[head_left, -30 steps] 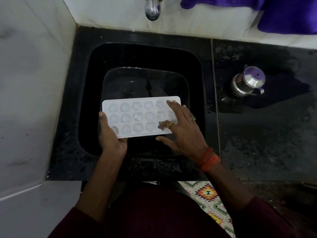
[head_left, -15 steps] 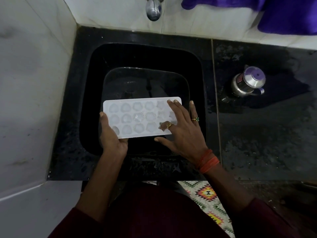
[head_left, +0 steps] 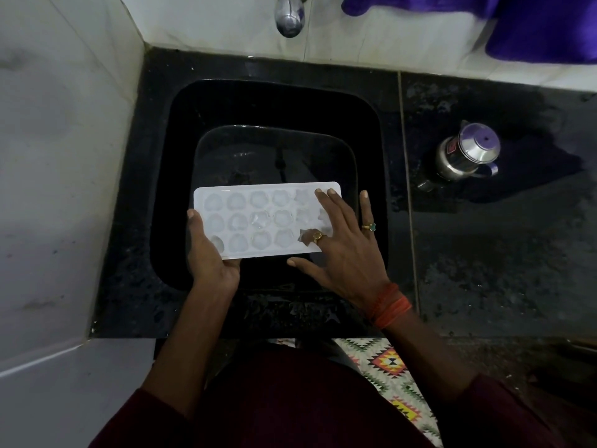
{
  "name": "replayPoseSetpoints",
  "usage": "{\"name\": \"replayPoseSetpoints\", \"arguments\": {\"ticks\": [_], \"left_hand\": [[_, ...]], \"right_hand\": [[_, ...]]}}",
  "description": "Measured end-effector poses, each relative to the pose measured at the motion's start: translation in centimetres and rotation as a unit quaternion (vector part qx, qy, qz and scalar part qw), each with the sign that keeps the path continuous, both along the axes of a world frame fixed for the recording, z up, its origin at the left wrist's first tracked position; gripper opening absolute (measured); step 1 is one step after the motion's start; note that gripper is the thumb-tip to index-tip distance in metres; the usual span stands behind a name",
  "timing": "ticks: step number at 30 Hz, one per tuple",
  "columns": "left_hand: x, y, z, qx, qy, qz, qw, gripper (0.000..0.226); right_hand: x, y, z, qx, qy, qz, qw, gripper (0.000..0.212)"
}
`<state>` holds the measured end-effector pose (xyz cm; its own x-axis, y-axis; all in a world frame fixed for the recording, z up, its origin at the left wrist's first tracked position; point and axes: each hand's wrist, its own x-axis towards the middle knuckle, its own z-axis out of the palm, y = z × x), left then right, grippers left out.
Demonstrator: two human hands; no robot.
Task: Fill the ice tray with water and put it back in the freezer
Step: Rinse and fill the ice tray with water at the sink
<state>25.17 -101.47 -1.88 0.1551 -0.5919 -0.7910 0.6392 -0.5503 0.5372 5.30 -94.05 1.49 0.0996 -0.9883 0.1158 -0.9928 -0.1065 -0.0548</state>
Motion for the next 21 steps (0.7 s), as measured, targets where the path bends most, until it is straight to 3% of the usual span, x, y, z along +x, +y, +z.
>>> {"name": "replayPoseSetpoints", "arguments": {"ticks": [21], "left_hand": [[-0.53, 0.17, 0.64, 0.002, 0.004, 0.003, 1.0, 0.046]], "right_hand": [[-0.02, 0.77, -0.09, -0.017, -0.015, -0.01, 1.0, 0.049]]}}
